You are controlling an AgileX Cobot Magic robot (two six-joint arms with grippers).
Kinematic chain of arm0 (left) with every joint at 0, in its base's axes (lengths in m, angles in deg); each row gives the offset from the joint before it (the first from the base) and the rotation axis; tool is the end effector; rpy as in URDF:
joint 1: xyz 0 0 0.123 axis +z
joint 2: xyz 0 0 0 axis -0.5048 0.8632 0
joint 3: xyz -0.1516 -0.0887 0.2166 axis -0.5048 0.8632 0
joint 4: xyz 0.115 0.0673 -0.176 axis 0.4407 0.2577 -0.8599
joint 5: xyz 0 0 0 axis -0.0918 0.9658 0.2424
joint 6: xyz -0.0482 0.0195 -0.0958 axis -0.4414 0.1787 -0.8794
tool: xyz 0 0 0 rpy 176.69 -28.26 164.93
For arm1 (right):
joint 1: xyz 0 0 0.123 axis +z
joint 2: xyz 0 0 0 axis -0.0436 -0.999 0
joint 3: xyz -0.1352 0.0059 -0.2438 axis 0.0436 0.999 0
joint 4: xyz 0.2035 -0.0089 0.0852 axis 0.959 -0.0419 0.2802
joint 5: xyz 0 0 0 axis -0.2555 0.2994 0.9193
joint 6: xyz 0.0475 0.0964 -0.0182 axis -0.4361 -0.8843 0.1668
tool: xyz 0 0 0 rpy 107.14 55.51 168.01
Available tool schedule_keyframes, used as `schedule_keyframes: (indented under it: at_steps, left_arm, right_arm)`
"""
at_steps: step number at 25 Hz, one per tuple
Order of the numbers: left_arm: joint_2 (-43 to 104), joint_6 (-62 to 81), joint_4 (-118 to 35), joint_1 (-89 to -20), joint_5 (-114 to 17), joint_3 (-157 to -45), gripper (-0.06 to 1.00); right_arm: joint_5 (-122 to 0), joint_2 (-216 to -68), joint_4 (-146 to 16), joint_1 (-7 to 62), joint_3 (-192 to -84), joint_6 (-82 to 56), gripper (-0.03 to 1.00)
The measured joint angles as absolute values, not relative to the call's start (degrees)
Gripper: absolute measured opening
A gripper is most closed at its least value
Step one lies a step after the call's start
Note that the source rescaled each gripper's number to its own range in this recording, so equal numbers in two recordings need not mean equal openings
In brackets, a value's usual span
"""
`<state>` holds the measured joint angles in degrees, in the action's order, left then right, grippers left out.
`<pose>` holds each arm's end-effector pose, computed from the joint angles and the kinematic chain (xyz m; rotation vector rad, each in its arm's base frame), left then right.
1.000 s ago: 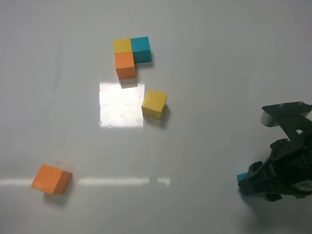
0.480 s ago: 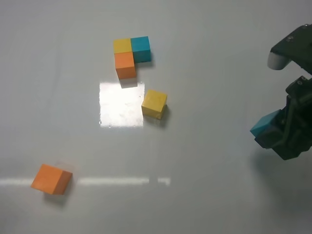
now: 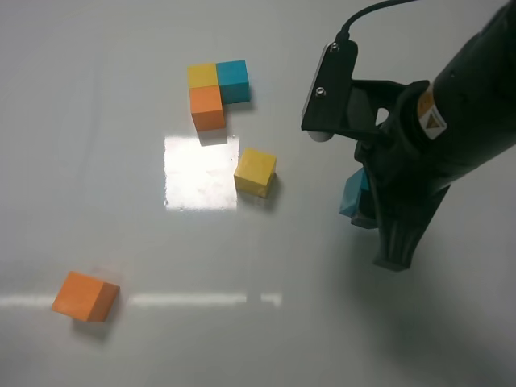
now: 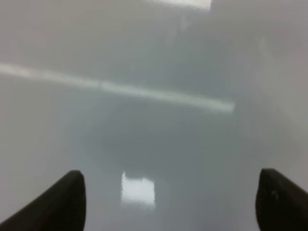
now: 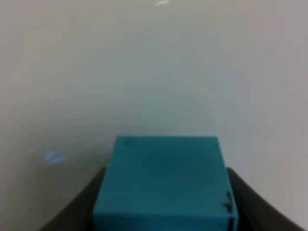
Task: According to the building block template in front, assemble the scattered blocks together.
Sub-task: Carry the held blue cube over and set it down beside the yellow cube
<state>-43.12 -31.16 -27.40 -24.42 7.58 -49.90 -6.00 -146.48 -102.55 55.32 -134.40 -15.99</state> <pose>-0.0101 0.0006 0.2548 -0.2236 2.0199 0.0109 0.1884 0.1687 0.3595 -1.5584 1.9219 -0.4412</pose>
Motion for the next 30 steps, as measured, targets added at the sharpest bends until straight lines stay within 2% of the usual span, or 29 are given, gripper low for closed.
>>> schedule_keyframes:
  at_steps: [10, 30]
  left_arm:
    - [-43.12, -31.16, -27.40, -24.42, 7.58, -49.90, 0.71]
    - [-43.12, -31.16, -27.40, -24.42, 7.58, -49.90, 0.71]
  right_arm:
    - [-1.44, -160.89, -96.67, 55.45, -154.95, -10.42, 0.21]
    - [-1.03, -163.21, -93.28, 52.25, -156.03, -14.71, 0.21]
